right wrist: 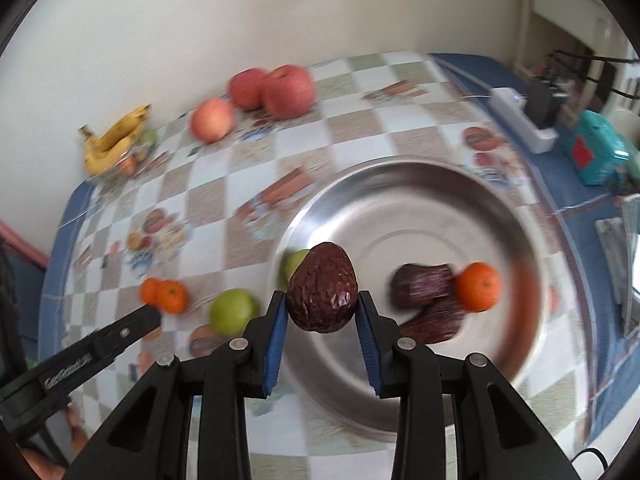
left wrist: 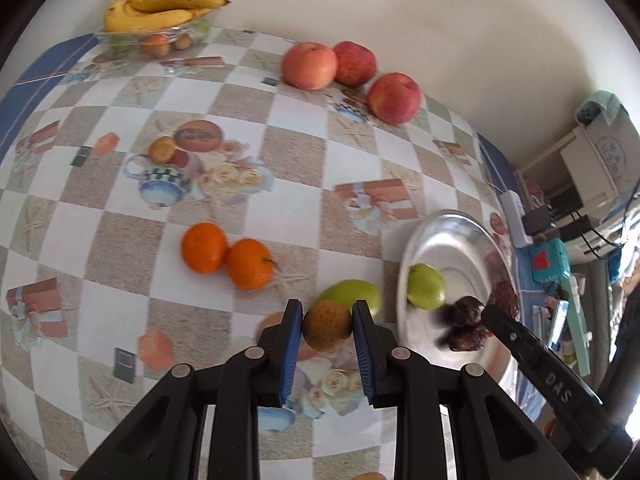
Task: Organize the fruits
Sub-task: 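Carry the date and longan to the steel plate and release both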
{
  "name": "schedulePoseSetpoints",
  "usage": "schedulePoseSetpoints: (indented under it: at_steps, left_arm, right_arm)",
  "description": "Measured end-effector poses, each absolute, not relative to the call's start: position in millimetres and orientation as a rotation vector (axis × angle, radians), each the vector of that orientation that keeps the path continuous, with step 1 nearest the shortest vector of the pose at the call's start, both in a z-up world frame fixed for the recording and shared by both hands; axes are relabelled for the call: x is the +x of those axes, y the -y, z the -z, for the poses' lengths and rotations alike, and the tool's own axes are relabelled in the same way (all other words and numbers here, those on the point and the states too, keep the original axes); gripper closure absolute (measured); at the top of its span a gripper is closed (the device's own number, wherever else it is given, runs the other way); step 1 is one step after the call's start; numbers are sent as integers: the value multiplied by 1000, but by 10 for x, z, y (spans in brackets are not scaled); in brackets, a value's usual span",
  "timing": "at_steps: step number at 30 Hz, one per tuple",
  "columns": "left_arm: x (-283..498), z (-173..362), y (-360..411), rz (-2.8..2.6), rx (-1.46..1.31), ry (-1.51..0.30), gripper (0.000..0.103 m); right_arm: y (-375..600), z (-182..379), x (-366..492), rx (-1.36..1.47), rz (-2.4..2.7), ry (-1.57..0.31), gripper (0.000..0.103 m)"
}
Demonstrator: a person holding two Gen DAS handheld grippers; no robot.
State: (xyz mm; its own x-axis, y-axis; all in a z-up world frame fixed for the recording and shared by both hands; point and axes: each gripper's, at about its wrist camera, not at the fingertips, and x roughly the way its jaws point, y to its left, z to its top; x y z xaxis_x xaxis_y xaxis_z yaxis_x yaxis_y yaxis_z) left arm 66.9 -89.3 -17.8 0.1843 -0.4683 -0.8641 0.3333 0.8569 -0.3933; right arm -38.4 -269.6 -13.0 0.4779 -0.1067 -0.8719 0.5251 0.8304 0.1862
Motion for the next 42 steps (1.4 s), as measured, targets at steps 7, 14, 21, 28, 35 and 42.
schedulePoseSetpoints:
  at_steps: [7,14,21,28,35,42]
  left_arm:
    - [448,176,1272,677,-81,-1249,76]
    - [232,163,1655,789,-8,-1194,76]
    - [200,196,1781,831,10,-1175,74]
    - [223,247,1768,816,11,-1195,63]
    - [214,238,1772,808,32,-1185,63]
    - [285,278,1693,739,48,-1196,63]
  right_arm:
    - [3070,166,-576,561,484,-986,67]
    - [3150,173,-620,572,503,-972,67]
    - [3101,189,-584,551,481,-977,67]
    - [3060,206,-553,535,467,-984,66]
    - [3066,214,-561,541,466,-987,66]
    - [3075,226,-566,547,469,-991,66]
